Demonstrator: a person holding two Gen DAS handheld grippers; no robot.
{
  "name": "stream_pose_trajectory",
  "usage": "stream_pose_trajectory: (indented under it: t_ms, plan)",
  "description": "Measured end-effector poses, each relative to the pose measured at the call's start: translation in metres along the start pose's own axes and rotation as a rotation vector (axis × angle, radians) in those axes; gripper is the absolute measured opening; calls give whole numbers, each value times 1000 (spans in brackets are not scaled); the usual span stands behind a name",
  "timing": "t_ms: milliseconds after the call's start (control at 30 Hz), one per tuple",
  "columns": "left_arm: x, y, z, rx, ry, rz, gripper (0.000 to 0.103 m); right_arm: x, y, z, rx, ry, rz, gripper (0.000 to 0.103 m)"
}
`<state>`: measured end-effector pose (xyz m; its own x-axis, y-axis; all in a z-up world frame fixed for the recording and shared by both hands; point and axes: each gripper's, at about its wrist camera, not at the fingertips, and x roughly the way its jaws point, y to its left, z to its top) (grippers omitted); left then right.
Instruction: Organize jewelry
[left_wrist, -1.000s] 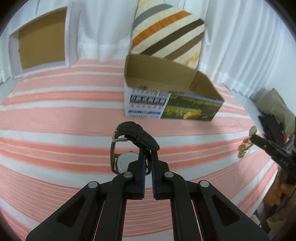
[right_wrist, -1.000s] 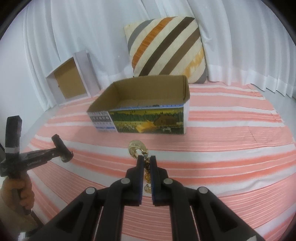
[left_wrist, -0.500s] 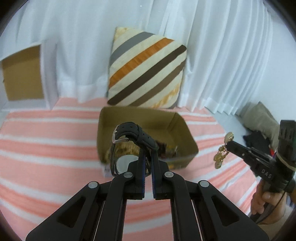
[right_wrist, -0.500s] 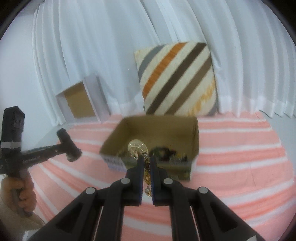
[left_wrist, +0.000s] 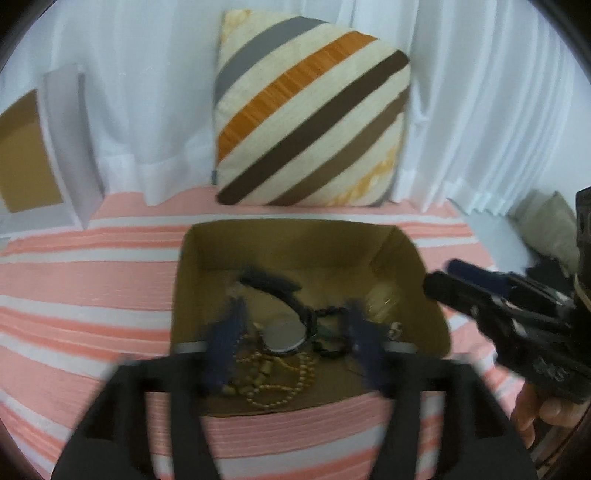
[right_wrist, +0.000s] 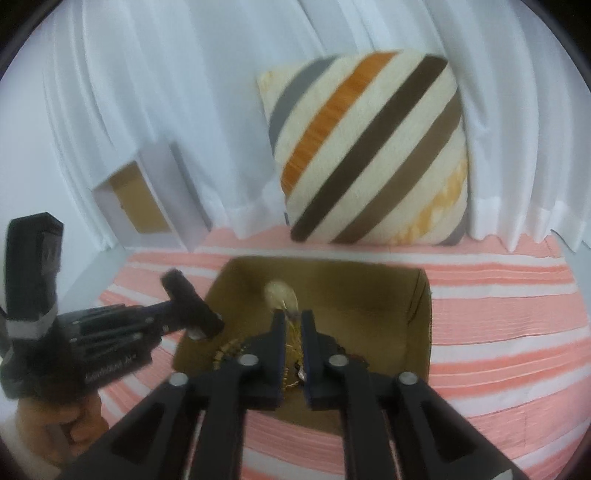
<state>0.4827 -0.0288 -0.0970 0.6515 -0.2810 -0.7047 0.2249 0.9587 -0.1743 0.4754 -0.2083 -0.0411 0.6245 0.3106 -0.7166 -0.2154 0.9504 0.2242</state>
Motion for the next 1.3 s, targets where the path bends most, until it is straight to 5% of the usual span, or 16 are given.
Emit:
stream_pose_trajectory:
  t_ms: [67,233,567,800,1100,1300]
  plan:
    - [0,0,-5,10,-16,32,85,4,-4,-5,11,-7,-24,67]
    - [-2,-1,-11,5,-1,102,99,5,-16,-12,33,0,-72,67]
    - [-55,-21,-24,19,-95,312,101,-36,-8,-26,19,-24,-128,67]
    - [-115,-41,-54,67,-49,233,101,-93,12,-49,21,-56,-150,70]
    - [-201,-60,-106,53,-73,291,101,-181,64,-92,-28,-75,-154,74]
    - [-246,-48,-119,-41,-74,277,101,-226,90,-111,-66,-77,-156,75]
